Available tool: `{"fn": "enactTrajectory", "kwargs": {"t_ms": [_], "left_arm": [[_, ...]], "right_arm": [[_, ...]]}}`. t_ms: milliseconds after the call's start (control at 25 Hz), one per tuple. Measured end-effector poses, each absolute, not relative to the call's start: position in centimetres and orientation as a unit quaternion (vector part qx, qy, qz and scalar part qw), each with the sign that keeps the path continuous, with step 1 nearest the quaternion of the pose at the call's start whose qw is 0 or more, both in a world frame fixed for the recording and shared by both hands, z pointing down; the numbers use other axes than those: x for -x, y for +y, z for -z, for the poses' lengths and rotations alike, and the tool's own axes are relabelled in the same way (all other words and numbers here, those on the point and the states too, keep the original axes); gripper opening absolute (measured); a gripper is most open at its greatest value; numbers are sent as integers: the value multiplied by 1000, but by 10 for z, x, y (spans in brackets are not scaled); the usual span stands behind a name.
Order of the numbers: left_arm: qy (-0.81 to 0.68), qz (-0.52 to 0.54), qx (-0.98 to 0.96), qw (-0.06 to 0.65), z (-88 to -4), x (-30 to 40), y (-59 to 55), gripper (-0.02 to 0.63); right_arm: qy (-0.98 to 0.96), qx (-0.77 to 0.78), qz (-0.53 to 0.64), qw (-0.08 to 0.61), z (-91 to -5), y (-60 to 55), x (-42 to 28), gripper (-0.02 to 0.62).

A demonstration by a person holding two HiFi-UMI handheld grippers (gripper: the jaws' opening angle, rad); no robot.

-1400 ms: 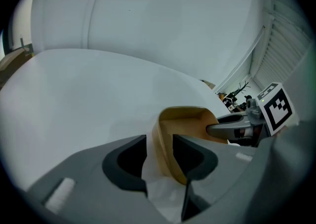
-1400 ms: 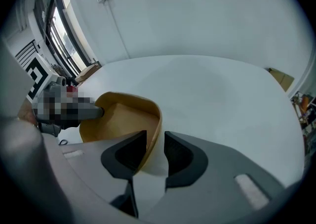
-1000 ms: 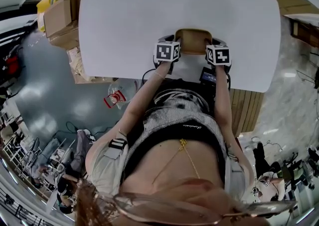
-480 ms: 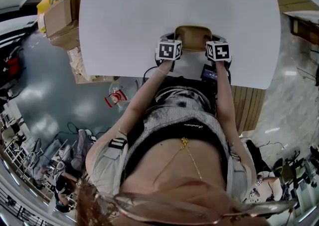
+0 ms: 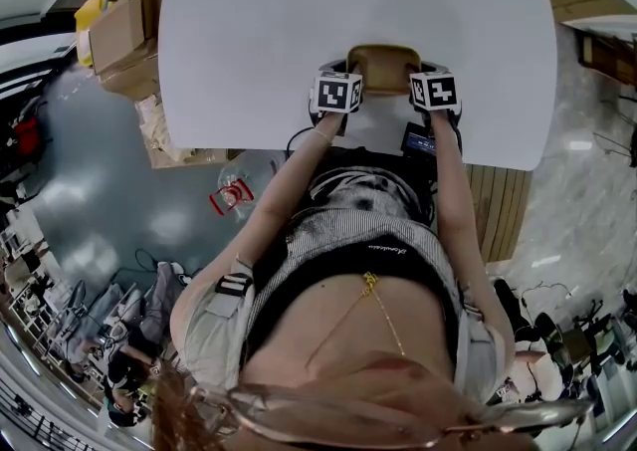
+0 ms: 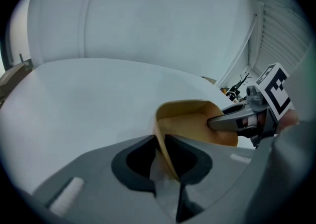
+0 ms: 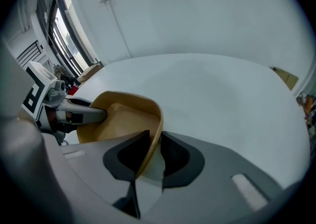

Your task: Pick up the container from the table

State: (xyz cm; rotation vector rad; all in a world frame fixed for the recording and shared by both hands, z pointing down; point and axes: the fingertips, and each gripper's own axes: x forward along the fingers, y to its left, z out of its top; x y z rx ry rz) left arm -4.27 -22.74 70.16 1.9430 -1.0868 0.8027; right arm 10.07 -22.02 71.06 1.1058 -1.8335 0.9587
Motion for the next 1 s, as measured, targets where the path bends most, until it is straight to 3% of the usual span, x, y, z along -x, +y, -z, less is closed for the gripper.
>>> {"fn": "enactTrajectory", "kwargs": {"t_ms": [1000], "left_arm": [[-423,-307,-766,374,-707,40,-228,68]], "right_arm": [[-722,-445,-370,378,-712,-222,-101,101]]}}
